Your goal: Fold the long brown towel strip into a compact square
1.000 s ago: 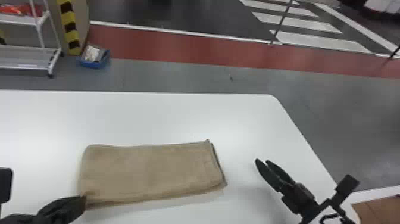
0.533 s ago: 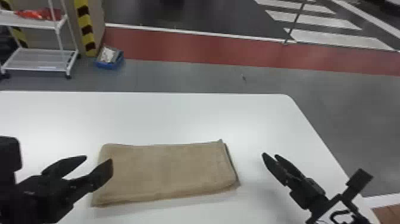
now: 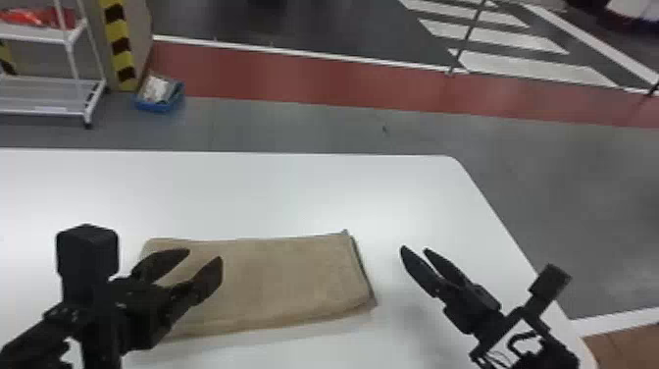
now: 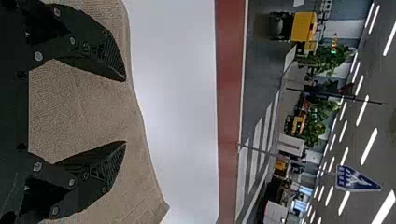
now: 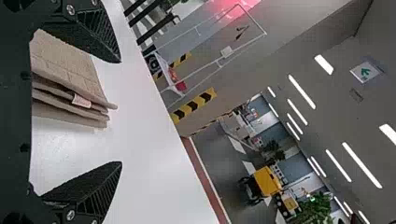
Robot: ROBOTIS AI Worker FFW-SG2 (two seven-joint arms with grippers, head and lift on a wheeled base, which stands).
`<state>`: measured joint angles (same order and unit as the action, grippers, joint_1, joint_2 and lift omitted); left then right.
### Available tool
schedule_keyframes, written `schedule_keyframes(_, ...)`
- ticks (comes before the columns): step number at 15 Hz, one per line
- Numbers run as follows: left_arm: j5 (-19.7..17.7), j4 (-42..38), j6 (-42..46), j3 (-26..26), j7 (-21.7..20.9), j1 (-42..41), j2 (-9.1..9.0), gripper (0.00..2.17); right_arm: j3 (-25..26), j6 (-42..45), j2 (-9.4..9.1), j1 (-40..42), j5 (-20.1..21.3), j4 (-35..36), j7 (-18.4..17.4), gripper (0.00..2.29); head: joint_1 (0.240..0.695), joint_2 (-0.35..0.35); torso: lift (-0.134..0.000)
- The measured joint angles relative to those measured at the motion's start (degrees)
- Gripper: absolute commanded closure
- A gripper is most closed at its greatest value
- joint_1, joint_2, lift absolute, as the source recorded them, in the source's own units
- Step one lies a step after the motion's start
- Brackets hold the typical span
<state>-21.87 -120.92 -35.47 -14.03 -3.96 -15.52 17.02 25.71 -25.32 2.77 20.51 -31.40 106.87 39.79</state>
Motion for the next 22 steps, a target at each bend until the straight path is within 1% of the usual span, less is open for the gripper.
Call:
schedule_keyframes(1, 0.27, 0.88, 0.85, -0.73, 0.25, 0.28, -0.01, 1.75, -0.53, -0.19, 0.02, -0.14, 0.28, 0.0, -1.14, 0.11, 0.695, -0.28, -0.124)
schedule_keyframes(2, 0.78, 1.63, 1.37, -1.44, 0.73, 0.61, -0.06, 1.79, -1.12, -0.35, 0.03, -0.28, 0.46, 0.1, -2.11, 0.11, 0.695, -0.279, -0.124)
schedule_keyframes(4, 2.02, 3.59, 1.73, -2.64, 1.55, 1.59, -0.1, 1.79, -3.2, -0.97, 0.04, -0.43, 1.6, 1.87, -6.13, 0.12, 0.695, -0.27, -0.124)
schedule_keyframes(6, 3.17, 4.79, 1.69, -3.04, 1.67, 2.15, -0.08, 1.79, -5.63, -3.36, 0.03, -0.27, 3.23, 5.16, -10.83, 0.22, 0.695, -0.244, -0.124)
schedule_keyframes(8, 4.18, 5.05, 1.36, -3.11, 1.68, 2.26, 0.0, 1.79, -7.81, -8.05, 0.01, -0.02, 5.29, 9.31, -15.69, 0.26, 0.695, -0.224, -0.124)
schedule_keyframes(9, 4.43, 5.07, 1.0, -3.1, 1.68, 2.3, 0.04, 1.79, -8.85, -11.63, 0.01, 0.07, 6.72, 11.79, -18.86, 0.31, 0.695, -0.216, -0.124)
schedule_keyframes(11, 4.54, 5.09, 0.54, -3.04, 1.62, 2.41, 0.19, 1.79, -10.78, -20.38, 0.01, 0.13, 9.65, 16.46, -25.41, 0.32, 0.695, -0.207, -0.124)
schedule_keyframes(13, 4.55, 5.1, 0.38, -3.07, 1.51, 2.5, 0.28, 1.79, -12.53, -27.43, 0.03, -0.35, 12.05, 19.17, -29.42, 0.32, 0.695, -0.205, -0.124)
schedule_keyframes(15, 4.5, 5.1, 0.27, -3.11, 1.4, 2.52, 0.33, 1.79, -13.87, -34.54, 0.05, -2.78, 13.75, 19.97, -31.72, 0.32, 0.695, -0.202, -0.124)
schedule_keyframes(16, 4.47, 5.1, 0.16, -3.11, 1.34, 2.53, 0.4, 1.79, -14.44, -37.68, 0.07, -4.68, 14.39, 19.9, -32.25, 0.32, 0.695, -0.194, -0.124)
schedule_keyframes(18, 4.37, 5.0, -0.08, -2.96, 1.3, 2.5, 0.63, 1.79, -15.72, -40.9, 0.09, -7.7, 15.71, 19.01, -32.87, 0.32, 0.695, -0.183, -0.124)
schedule_keyframes(22, 4.24, 4.66, -0.18, -2.29, 1.14, 2.11, 0.81, 1.79, -17.58, -44.38, 0.13, -11.28, 17.36, 17.35, -33.68, 0.32, 0.695, -0.163, -0.124)
